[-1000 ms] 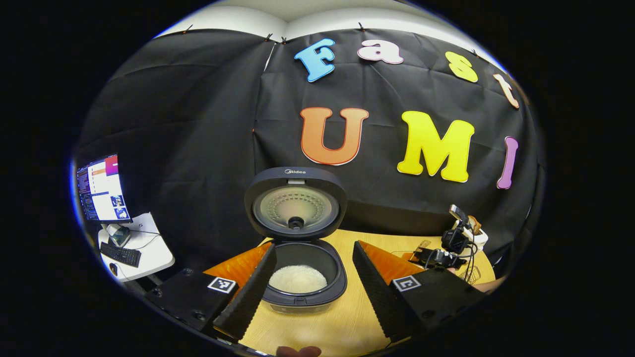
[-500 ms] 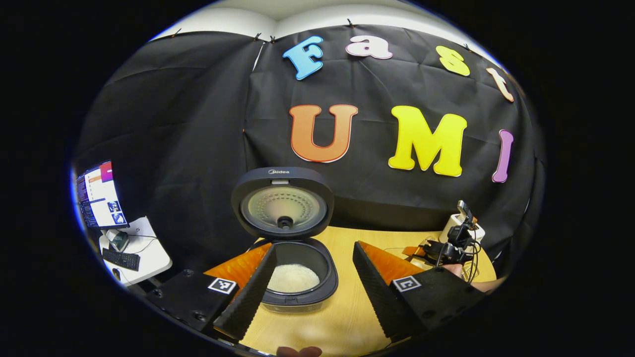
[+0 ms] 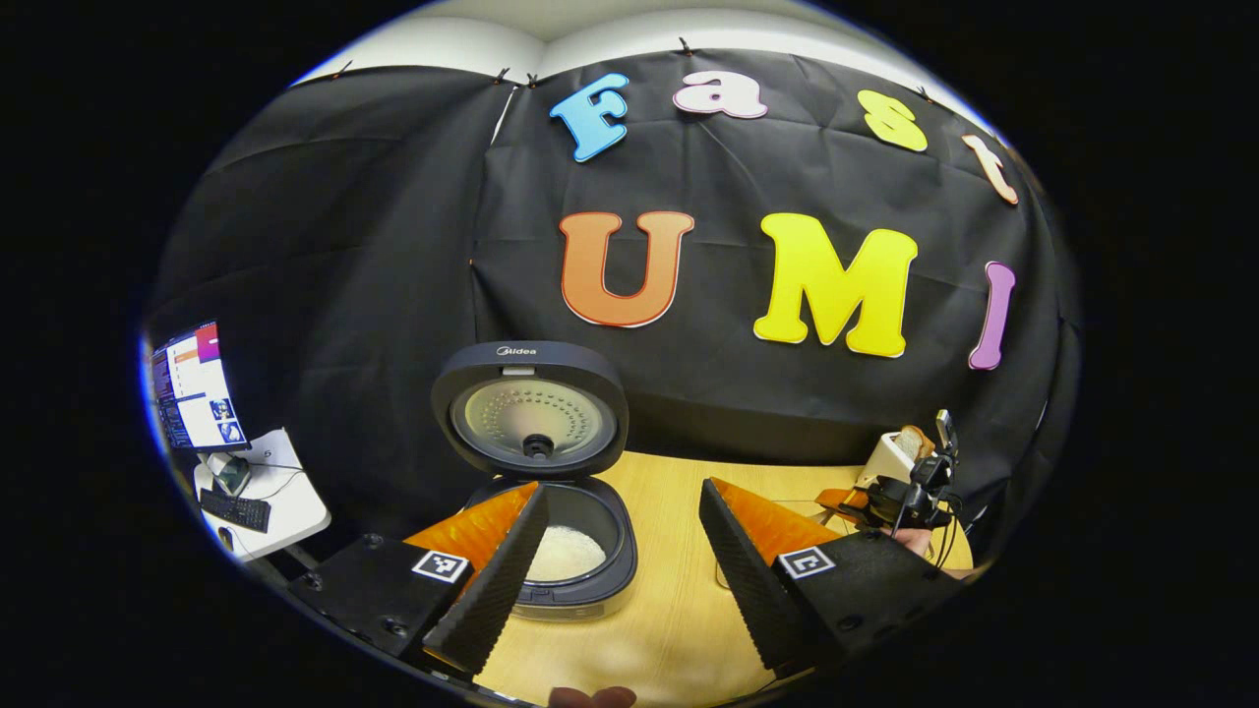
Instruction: Close the left gripper, press the button to open the rice cooker; take a wooden spoon from the chopstick holder with the right hand, scoop a spoonful of rice and pour it into the rice cooker, then put the wooden spoon back into the chopstick holder.
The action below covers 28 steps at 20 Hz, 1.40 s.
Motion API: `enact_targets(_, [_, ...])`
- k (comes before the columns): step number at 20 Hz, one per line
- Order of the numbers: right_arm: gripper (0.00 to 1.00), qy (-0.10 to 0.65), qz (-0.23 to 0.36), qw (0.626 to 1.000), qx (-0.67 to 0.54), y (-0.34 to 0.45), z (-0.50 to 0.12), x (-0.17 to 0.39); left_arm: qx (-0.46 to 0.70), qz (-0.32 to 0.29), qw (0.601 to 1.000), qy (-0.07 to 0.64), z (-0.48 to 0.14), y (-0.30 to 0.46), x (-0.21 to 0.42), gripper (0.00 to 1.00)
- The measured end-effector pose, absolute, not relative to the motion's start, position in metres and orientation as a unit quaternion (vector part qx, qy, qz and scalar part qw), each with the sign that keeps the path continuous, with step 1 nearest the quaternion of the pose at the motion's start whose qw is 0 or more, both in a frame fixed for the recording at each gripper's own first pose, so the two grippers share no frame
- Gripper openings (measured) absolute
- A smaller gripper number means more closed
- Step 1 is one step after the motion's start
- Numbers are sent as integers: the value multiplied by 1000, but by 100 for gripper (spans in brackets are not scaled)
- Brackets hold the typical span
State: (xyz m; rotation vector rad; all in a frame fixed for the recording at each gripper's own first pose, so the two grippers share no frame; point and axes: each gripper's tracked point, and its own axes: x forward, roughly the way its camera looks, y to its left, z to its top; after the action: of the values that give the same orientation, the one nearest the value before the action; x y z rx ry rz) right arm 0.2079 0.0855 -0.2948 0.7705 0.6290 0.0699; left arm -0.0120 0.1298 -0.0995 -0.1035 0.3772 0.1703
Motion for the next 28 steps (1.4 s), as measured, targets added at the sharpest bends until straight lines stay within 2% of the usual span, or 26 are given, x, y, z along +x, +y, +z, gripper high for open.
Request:
enact_targets(8, [1,282,78,868,401,108,-235,207,-64,126,974,177,-91,133,-33,98])
enact_targets(15, [1,280,152,850,420,194,-182,200,-60,184,967,168,-84,170,-74,98])
enact_targets(23, [1,308,225,841,383,331,-172,176,-62,245,955,153,-81,228,-120,98])
enact_targets(28, [1,305,239,867,314,382,-183,172,-63,258,954,141,-82,254,-129,98])
